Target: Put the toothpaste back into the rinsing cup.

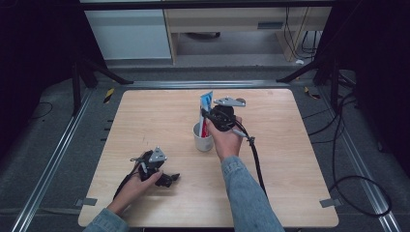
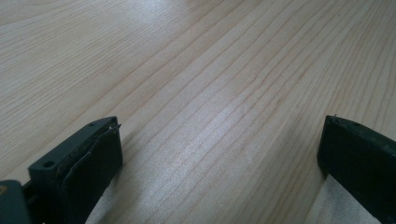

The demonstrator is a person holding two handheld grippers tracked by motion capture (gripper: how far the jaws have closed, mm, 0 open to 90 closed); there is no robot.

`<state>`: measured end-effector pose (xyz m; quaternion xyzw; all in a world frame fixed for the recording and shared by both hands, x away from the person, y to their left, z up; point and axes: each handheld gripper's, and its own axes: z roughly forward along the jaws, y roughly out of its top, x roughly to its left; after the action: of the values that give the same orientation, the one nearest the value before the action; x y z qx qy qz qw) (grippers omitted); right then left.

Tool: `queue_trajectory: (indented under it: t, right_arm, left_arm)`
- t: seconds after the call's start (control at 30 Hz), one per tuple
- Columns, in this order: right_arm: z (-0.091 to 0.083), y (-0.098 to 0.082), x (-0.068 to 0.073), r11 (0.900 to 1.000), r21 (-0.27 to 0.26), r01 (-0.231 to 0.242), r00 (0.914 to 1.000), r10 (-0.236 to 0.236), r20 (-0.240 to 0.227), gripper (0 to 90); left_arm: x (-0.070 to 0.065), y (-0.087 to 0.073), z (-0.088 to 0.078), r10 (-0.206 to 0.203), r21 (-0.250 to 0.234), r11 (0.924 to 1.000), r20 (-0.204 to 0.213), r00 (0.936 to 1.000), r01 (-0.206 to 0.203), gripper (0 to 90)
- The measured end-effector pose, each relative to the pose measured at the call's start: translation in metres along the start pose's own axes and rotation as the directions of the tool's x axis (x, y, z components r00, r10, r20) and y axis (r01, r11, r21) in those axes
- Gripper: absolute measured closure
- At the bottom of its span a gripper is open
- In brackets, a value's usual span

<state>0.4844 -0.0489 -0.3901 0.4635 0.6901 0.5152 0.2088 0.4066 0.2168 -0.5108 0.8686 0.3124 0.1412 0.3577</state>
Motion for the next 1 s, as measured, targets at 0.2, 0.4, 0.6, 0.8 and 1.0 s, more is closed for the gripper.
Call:
queue_trajectory:
  t: [0.2,0.4,0.6,0.8,1.0]
  right_arm:
    - [0.0002,-0.0001,0.0001,1.0,-0.003,0.0,1.0,0.0,-0.002,73.1]
    - [0.0011,-0.0017,0.0007,1.0,-0.002,-0.005,1.0,0.005,-0.008,73.1]
    - [0.0025,-0.0037,0.0012,1.0,-0.005,-0.005,0.9999,0.005,-0.008,73.1]
    - [0.0031,-0.0081,-0.0011,1.0,-0.008,-0.012,0.9999,0.012,-0.006,73.1]
    - [0.0045,-0.0092,-0.0012,1.0,-0.003,-0.016,0.9998,0.016,-0.008,73.1]
  left_arm:
    - [0.0,0.0,0.0,0.0,0.0,1.0,0.0,1.0,0.0,0.0]
    - [-0.0001,0.0,0.0,-0.001,0.0,1.0,-0.001,1.0,0.001,0.0]
    - [-0.0002,-0.0001,0.0,-0.003,0.0,1.0,0.0,1.0,0.003,0.0]
    - [-0.0001,0.0,-0.0001,0.0,0.002,1.0,0.001,1.0,0.0,0.0]
    - [0.0,0.0,-0.0002,0.001,0.003,1.0,0.001,1.0,-0.001,0.0]
